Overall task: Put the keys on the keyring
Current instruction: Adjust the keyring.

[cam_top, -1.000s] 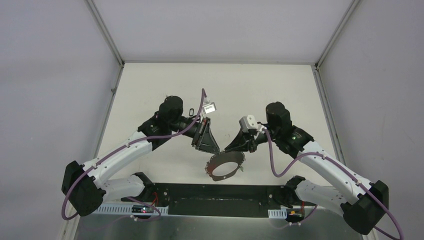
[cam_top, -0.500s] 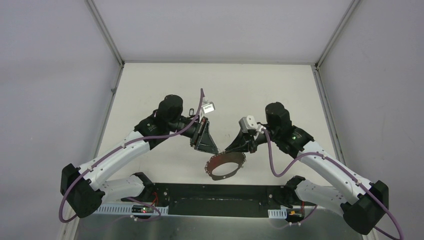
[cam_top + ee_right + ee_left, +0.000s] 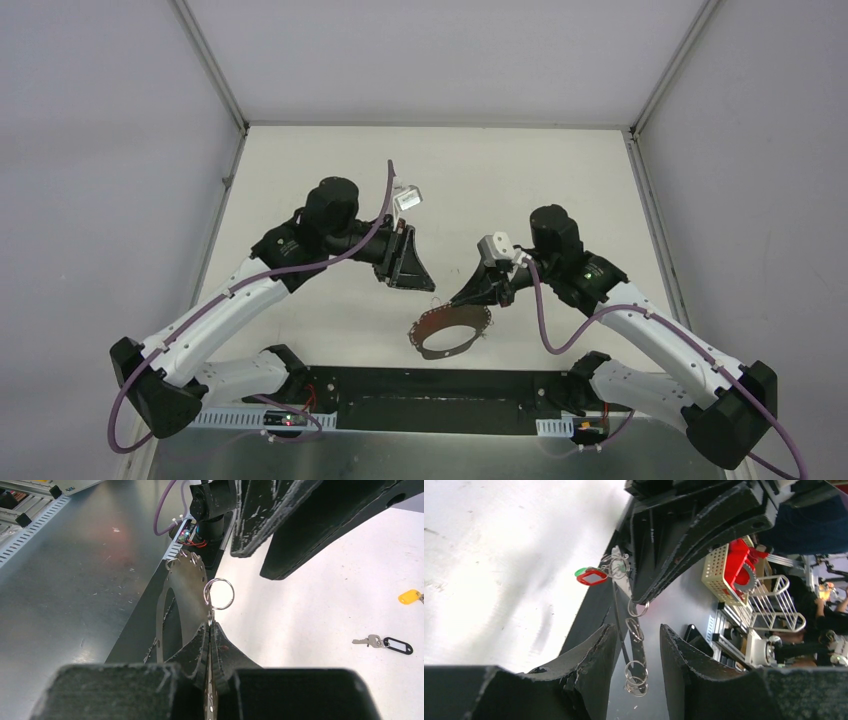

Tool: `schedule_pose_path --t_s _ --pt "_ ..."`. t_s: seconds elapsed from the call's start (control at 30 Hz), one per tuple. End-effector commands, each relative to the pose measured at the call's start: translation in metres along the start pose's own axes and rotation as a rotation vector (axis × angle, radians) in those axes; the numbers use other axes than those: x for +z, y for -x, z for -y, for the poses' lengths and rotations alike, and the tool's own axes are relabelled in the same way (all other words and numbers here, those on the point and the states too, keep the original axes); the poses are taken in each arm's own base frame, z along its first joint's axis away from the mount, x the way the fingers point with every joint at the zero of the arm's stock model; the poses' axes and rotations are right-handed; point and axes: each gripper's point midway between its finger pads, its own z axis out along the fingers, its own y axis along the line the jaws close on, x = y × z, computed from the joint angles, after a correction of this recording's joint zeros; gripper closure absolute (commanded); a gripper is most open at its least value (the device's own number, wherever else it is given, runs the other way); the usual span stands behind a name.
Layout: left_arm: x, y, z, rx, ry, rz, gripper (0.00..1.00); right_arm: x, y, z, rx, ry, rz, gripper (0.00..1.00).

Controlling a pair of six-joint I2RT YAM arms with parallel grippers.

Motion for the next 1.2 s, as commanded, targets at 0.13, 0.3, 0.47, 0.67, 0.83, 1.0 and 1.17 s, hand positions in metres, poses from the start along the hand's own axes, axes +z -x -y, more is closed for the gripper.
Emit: schedule_pose_path --t_s 0.13,0.3,0.47,0.67,0.83,1.0,1.17 --pt "-0.007 0.006 -0.020 -0.163 0.200 -0.023 0.60 -0.003 0.028 0.001 -0.112 0.007 0.034 1.00" --pt "-0.006 0.001 -0.013 -0.311 0.208 -0.054 0.59 -0.002 0.025 0.003 -0.105 -0.001 0.025 1.00" --pt "0.001 -0.012 -0.006 -0.362 0.225 -0.096 0.56 -0.002 0.025 0.004 -0.103 -0.001 0.019 1.00" --pt "0.008 -0.019 -0.002 -0.372 0.233 -0.125 0.56 -0.002 0.023 0.004 -0.099 0.003 0.012 1.00" --pt "0.010 -0.018 -0.002 -0.363 0.246 -0.121 0.63 -0.002 0.021 0.003 -0.094 0.005 0.007 1.00" --pt "0.013 -0.012 -0.001 -0.340 0.244 -0.116 0.69 -0.002 0.019 0.002 -0.088 0.005 0.005 1.00" --pt "0.015 -0.005 0.001 -0.313 0.239 -0.109 0.72 -0.001 0.020 0.003 -0.079 0.007 0.004 1.00"
